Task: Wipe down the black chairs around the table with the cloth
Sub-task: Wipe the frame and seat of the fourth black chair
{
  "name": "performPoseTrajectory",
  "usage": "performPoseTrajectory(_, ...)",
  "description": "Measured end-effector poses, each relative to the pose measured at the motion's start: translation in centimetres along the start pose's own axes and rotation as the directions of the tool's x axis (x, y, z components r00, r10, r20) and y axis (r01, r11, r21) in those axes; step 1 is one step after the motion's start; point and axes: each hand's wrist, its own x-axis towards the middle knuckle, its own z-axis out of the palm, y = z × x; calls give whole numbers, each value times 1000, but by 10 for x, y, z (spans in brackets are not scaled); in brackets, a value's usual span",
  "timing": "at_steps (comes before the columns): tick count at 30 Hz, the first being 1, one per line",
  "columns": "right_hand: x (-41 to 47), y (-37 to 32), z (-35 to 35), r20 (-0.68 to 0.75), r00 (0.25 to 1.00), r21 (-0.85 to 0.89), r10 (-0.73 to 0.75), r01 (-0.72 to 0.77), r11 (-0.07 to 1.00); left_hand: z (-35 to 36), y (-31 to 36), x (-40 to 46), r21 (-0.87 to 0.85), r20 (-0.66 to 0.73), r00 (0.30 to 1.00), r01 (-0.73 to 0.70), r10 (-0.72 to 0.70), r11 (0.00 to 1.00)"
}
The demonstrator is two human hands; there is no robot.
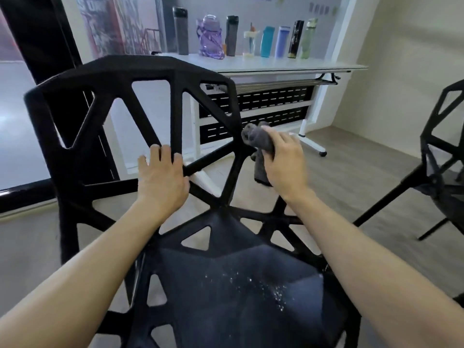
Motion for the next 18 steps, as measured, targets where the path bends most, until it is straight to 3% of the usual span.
performPoseTrajectory(2,23,-16,34,-15,979,73,206,-204,976,5,6,-6,-30,141,985,-95,99,995)
performPoseTrajectory(4,8,-28,70,109,926,106,361,-372,922,9,7,-12,5,265,945,-200,192,980)
performPoseTrajectory(5,-14,-32,87,184,914,104,362,-384,917,9,5,-12,4,271,941,-210,201,978)
performPoseTrajectory(7,-65,-42,102,383,880,74,281,-333,940,2,-1,-4,-87,206,971,-105,121,991)
performPoseTrajectory(9,-80,-40,97,464,853,96,239,-317,944,-9,-7,1,-184,142,989,74,-48,980)
performPoseTrajectory(12,-23,-27,87,295,892,141,343,-395,908,-14,-14,-1,-102,205,953,248,-223,963)
performPoseTrajectory(15,25,-18,80,71,904,127,421,-427,895,-9,-19,-4,-2,300,935,201,-192,980)
performPoseTrajectory(17,-3,-25,95,157,909,74,386,-400,913,-7,-20,-2,10,276,944,187,-182,982)
performPoseTrajectory(18,-31,-35,104,274,899,26,341,-362,932,-7,-20,-1,21,270,944,191,-190,981)
